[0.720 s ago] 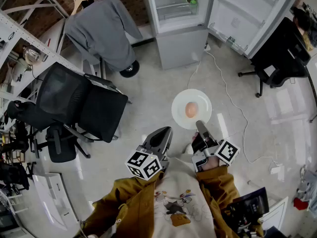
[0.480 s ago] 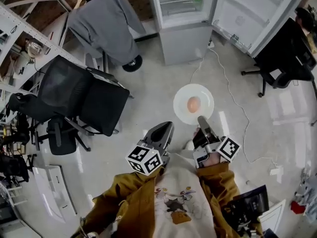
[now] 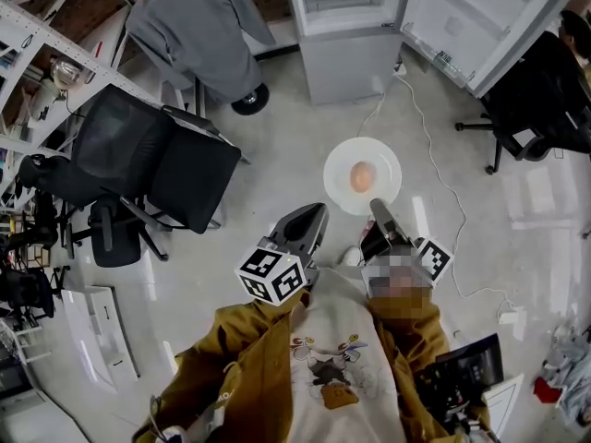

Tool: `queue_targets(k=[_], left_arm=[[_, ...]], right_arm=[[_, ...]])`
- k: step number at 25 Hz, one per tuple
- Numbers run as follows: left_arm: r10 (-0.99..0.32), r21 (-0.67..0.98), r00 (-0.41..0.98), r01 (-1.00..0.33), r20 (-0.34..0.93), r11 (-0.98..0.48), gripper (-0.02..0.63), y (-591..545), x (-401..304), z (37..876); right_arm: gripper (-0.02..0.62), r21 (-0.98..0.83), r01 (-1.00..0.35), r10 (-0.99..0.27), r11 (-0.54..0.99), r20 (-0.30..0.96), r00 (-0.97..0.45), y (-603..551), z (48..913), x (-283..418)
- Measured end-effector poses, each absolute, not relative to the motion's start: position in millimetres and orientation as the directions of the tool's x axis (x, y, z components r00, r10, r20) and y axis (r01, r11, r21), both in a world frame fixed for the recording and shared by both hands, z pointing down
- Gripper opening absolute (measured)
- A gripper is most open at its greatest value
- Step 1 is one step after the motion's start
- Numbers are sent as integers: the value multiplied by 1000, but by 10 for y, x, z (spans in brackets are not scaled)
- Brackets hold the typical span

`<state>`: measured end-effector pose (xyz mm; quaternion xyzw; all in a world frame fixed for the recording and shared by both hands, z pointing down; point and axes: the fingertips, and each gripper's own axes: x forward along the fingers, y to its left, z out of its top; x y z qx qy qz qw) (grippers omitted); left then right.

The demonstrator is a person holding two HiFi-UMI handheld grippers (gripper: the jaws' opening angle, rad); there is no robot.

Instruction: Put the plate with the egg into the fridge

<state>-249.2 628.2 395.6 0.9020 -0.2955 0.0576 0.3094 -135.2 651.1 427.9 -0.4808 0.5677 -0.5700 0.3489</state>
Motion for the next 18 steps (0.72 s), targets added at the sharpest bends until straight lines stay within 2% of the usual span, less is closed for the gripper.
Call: queue_targets(k=[4,11,18], left_arm=[[-506,507,814,-577,287,-640,6,6305,-2274,3957],[-529,477,798,-598,288,-644,6,6388,-1919,3985],[-538,470,781,-623,318,-626,6,6365,-1849,4051]], right_arm=[[21,-991,-93,-941,-92,117,-317,6532,4264,-1174],[21,-994,-90,-935,-69,96,-342,6587,4297,-847],[21,-995,-69,-930,-70,91,-355,6529,4368,-733]])
